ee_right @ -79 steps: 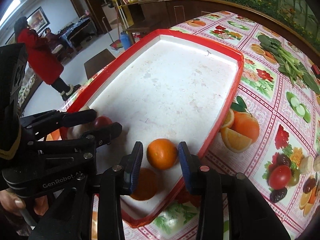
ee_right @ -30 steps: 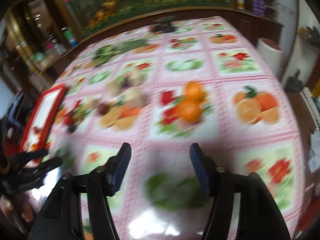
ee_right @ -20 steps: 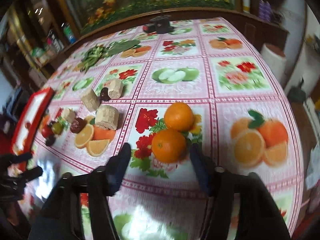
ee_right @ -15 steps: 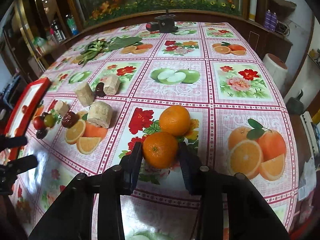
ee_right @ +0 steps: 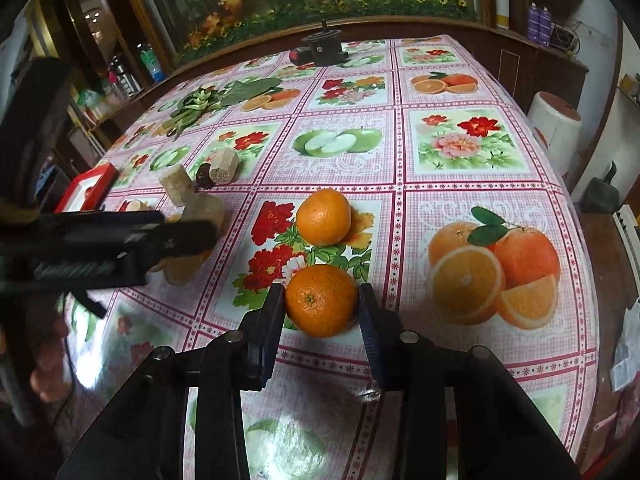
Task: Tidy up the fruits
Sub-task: 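Grasp a third orange with the right tool while the left tool grasps a beige cylinder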
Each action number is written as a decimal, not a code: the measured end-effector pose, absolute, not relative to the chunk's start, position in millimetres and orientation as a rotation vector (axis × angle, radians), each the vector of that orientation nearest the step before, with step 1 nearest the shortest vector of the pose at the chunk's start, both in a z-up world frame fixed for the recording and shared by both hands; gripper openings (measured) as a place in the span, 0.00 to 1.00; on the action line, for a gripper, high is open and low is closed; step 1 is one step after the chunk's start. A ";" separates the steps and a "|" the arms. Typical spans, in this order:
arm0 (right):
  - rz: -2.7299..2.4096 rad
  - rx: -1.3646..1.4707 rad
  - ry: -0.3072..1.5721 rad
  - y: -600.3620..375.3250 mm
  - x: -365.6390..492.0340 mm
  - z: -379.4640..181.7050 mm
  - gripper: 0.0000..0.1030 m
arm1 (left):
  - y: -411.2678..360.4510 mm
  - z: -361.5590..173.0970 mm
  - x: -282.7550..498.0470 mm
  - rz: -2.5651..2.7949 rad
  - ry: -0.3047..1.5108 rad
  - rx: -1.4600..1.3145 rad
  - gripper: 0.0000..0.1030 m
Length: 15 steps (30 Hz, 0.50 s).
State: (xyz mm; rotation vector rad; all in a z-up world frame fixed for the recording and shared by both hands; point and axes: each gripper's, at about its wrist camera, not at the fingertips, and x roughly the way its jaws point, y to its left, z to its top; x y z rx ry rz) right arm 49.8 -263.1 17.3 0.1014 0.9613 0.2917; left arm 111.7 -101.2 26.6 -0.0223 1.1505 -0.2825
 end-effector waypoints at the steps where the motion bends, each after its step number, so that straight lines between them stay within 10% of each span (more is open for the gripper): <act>1: 0.295 0.105 0.961 -263.2 49.9 16.8 0.35 | -102.4 23.2 115.8 -0.277 1.160 -0.028 0.75; 5: 0.307 0.112 0.958 -263.3 50.6 15.7 0.35 | -103.7 14.1 123.6 -0.261 1.176 -0.054 0.73; 9: 0.312 0.102 0.954 -260.9 52.2 15.1 0.35 | -103.8 15.7 125.3 -0.263 1.142 -0.041 0.42; 15: 0.300 0.095 0.948 -259.0 51.6 15.6 0.35 | -98.9 16.8 119.1 -0.304 1.128 -0.056 0.41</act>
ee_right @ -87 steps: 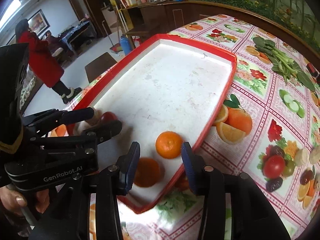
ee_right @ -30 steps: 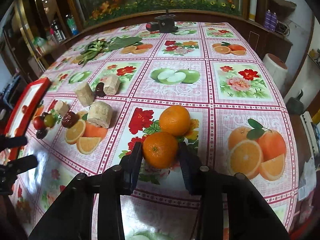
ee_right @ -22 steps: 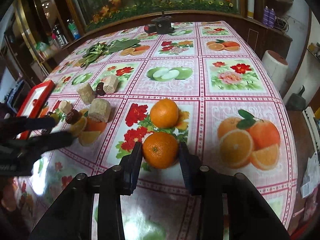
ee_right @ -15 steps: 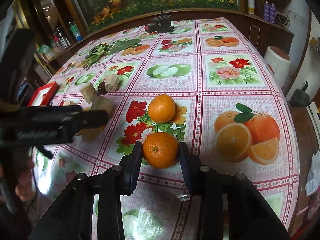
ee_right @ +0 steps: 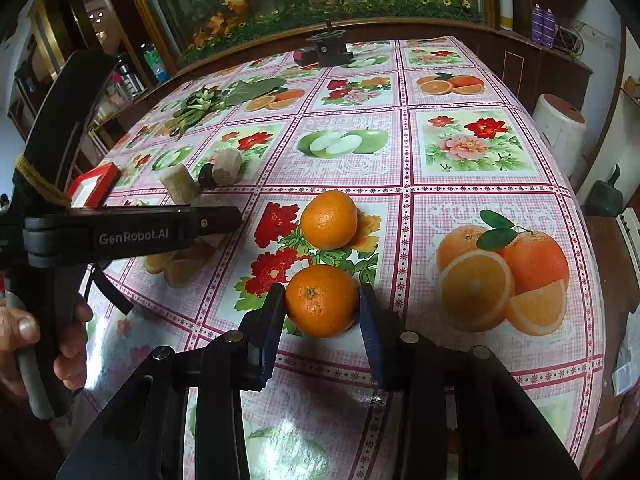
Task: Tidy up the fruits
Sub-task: 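Grasp a third orange with the right tool while the left tool grasps a beige cylinder, then carry the orange and beige cylinder with both tools toward the tray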
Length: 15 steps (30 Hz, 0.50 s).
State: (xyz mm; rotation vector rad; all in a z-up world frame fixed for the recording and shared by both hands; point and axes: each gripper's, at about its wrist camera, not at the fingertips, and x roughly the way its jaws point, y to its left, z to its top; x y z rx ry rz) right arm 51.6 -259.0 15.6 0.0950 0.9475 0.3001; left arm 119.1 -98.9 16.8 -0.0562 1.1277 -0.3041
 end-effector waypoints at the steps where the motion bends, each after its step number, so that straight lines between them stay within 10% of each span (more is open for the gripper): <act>1: 0.298 0.095 0.945 -259.0 50.4 16.4 0.35 | -97.7 16.9 118.2 -0.306 1.129 -0.059 0.42; 15: 0.287 0.056 0.947 -243.9 9.4 24.2 0.35 | -77.6 20.4 53.5 -0.391 1.133 -0.031 0.42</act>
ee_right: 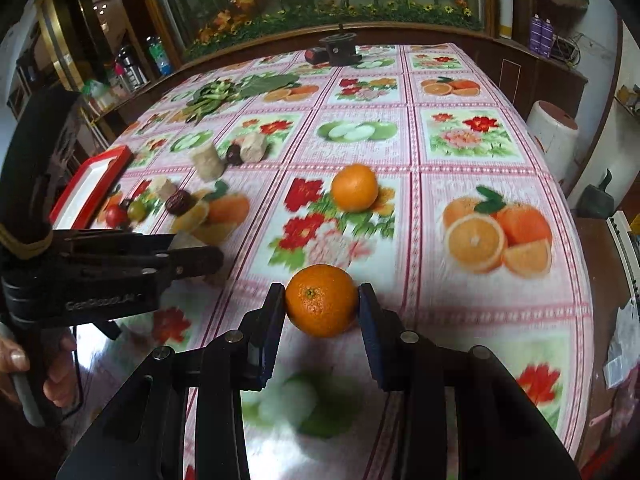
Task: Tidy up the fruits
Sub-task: 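Carry the orange and beige cylinder with both tools toward the tray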
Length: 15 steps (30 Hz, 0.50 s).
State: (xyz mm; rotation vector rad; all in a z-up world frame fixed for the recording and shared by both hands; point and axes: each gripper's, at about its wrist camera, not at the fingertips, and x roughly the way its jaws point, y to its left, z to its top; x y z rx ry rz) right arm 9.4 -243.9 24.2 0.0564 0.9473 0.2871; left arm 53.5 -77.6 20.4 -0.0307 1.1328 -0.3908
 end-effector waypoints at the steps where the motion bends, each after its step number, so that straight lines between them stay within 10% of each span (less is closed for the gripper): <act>1: 0.287 0.055 0.953 -241.1 4.8 23.4 0.35 | -74.7 21.3 48.2 -0.393 1.129 -0.029 0.42; 15: 0.349 0.002 0.976 -168.9 -23.5 28.4 0.35 | -6.6 35.8 -0.8 -0.373 1.083 -0.061 0.42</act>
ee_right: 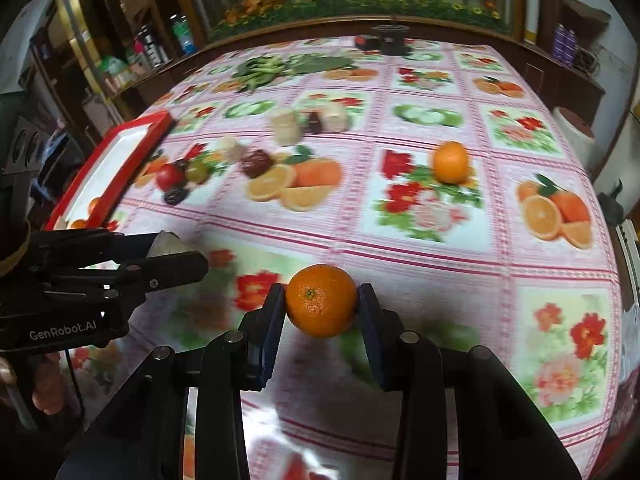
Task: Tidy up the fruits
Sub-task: 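Carry the orange and beige cylinder with both tools toward the tray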
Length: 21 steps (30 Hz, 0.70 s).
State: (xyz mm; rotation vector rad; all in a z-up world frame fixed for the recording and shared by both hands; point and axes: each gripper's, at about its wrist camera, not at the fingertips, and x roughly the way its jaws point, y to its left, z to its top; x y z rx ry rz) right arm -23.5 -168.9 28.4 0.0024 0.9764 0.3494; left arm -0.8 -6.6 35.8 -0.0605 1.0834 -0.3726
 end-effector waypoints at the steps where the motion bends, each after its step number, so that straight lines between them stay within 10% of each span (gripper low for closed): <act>1: 0.361 -0.004 0.976 -160.5 -23.7 29.5 0.35 | -0.6 36.4 -2.2 -0.363 1.081 -0.066 0.42; 21: 0.643 -0.103 0.942 19.4 18.6 60.6 0.35 | 177.4 50.5 -0.8 -0.075 0.998 -0.246 0.42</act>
